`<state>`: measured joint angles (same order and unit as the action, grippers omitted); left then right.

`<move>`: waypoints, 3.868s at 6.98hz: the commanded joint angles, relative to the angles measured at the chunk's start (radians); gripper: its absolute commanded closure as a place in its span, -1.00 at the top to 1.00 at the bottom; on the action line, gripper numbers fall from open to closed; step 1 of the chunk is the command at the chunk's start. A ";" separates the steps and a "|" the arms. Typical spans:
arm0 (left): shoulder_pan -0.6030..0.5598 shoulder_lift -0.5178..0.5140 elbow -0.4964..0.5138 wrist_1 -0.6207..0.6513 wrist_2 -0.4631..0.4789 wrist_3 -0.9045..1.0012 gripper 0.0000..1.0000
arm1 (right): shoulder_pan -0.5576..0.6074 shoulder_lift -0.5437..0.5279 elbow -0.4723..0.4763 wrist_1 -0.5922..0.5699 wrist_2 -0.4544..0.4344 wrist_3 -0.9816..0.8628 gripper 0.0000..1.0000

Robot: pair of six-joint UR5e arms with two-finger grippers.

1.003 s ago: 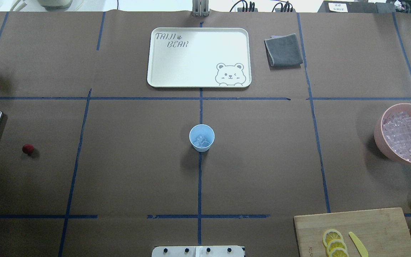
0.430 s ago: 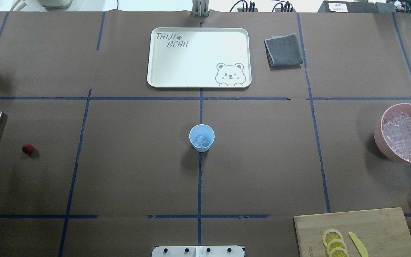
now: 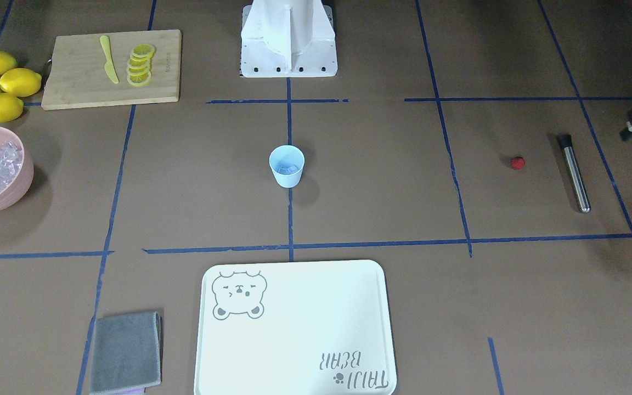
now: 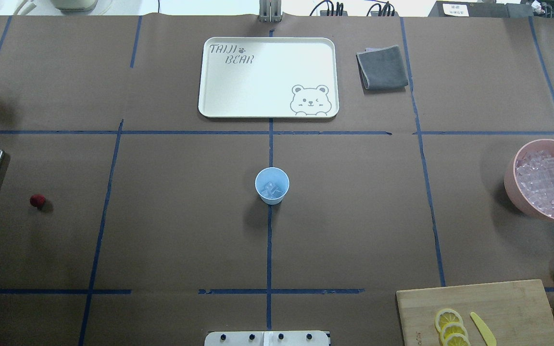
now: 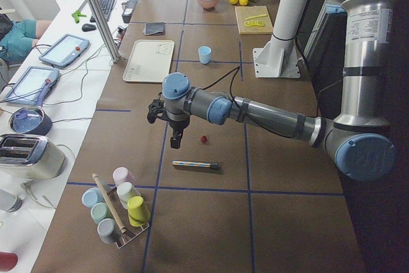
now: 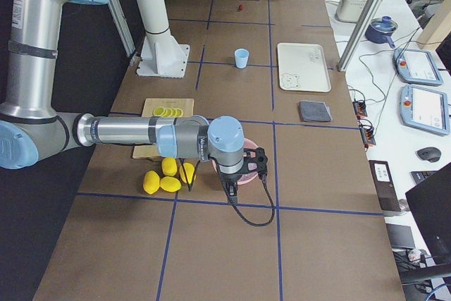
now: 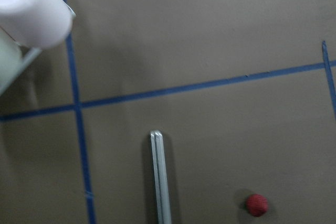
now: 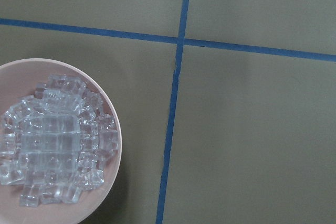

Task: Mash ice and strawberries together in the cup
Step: 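Move the left gripper toward the red strawberry, then lower the left gripper onto the strawberry and grasp it, then lift the left gripper and carry it toward the blue cup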

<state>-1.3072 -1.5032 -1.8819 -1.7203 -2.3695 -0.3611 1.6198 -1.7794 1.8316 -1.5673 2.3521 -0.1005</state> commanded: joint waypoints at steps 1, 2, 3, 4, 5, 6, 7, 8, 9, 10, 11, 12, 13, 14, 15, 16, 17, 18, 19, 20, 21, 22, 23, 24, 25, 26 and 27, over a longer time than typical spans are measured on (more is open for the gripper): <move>0.199 0.085 -0.029 -0.278 0.127 -0.346 1.00 | 0.000 0.000 0.000 0.001 0.001 0.001 0.98; 0.297 0.084 -0.031 -0.323 0.191 -0.446 1.00 | 0.000 0.001 0.000 0.003 0.000 0.001 0.98; 0.372 0.084 -0.031 -0.329 0.257 -0.505 1.00 | 0.000 0.000 0.000 0.001 -0.001 0.001 0.98; 0.406 0.083 -0.023 -0.331 0.269 -0.510 1.00 | 0.000 0.000 0.000 0.003 -0.001 0.001 0.98; 0.423 0.083 -0.016 -0.332 0.271 -0.512 1.00 | 0.000 0.000 0.000 0.003 0.001 0.001 0.98; 0.425 0.081 -0.013 -0.334 0.286 -0.510 1.00 | 0.000 0.000 0.000 0.003 0.001 0.001 0.98; 0.436 0.074 0.007 -0.335 0.306 -0.510 1.00 | 0.000 0.000 0.000 0.003 0.001 0.002 0.98; 0.444 0.051 0.068 -0.402 0.306 -0.510 1.00 | 0.000 0.000 -0.002 0.001 0.001 0.001 0.98; 0.444 0.023 0.151 -0.501 0.306 -0.516 1.00 | 0.000 0.000 -0.002 0.001 0.000 0.001 0.98; 0.444 0.014 0.173 -0.513 0.305 -0.516 1.00 | 0.000 0.000 -0.002 0.003 0.001 0.001 0.98; 0.444 0.011 0.190 -0.516 0.303 -0.513 1.00 | 0.000 0.000 -0.002 0.003 0.001 0.001 0.98; 0.456 0.011 0.195 -0.515 0.303 -0.510 1.00 | 0.000 -0.002 -0.002 0.001 0.001 0.001 0.98; 0.476 0.011 0.208 -0.516 0.303 -0.515 1.00 | 0.000 -0.005 -0.002 0.003 0.001 -0.001 0.98; 0.482 0.011 0.210 -0.515 0.303 -0.515 1.00 | 0.000 -0.006 -0.002 0.003 0.001 -0.001 0.98; 0.485 0.011 0.210 -0.512 0.302 -0.515 1.00 | 0.000 -0.006 -0.002 0.003 0.001 -0.001 0.98; 0.487 0.011 0.210 -0.510 0.297 -0.515 0.40 | 0.000 -0.006 -0.002 0.003 0.001 -0.001 0.98; 0.487 0.011 0.210 -0.506 0.297 -0.513 -0.44 | 0.000 -0.006 -0.002 0.003 0.001 -0.001 0.98; 0.487 0.012 0.210 -0.506 0.296 -0.513 -0.82 | 0.000 -0.006 -0.002 0.003 0.001 -0.001 0.98; 0.487 0.012 0.207 -0.504 0.294 -0.512 -0.87 | 0.000 -0.006 0.000 0.003 0.001 -0.001 0.98; 0.487 0.011 0.192 -0.501 0.294 -0.513 -0.90 | 0.000 -0.006 0.000 0.003 0.001 -0.001 0.98; 0.487 0.002 0.176 -0.501 0.300 -0.512 -0.90 | 0.000 -0.006 0.000 0.003 0.001 -0.001 0.98; 0.487 -0.050 0.175 -0.499 0.306 -0.513 -0.89 | 0.000 -0.006 0.001 0.003 0.001 0.001 0.98; 0.485 -0.095 0.175 -0.496 0.306 -0.515 -0.88 | 0.000 -0.006 0.001 0.003 0.003 0.001 0.98; 0.482 -0.151 0.153 -0.399 0.306 -0.515 -0.88 | 0.000 -0.006 0.001 0.003 0.003 0.001 0.98; 0.483 -0.222 0.064 -0.196 0.305 -0.515 -0.88 | 0.000 -0.006 0.003 0.003 0.003 -0.001 0.98; 0.485 -0.321 -0.025 0.025 0.306 -0.516 -0.88 | 0.000 -0.006 0.003 0.003 0.003 0.001 0.98; 0.487 -0.450 -0.087 0.241 0.305 -0.518 -0.88 | 0.000 -0.006 0.001 0.003 0.003 0.001 0.98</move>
<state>-0.8224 -1.8150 -1.8849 -1.7357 -2.0639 -0.8773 1.6199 -1.7856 1.8342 -1.5646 2.3547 -0.1001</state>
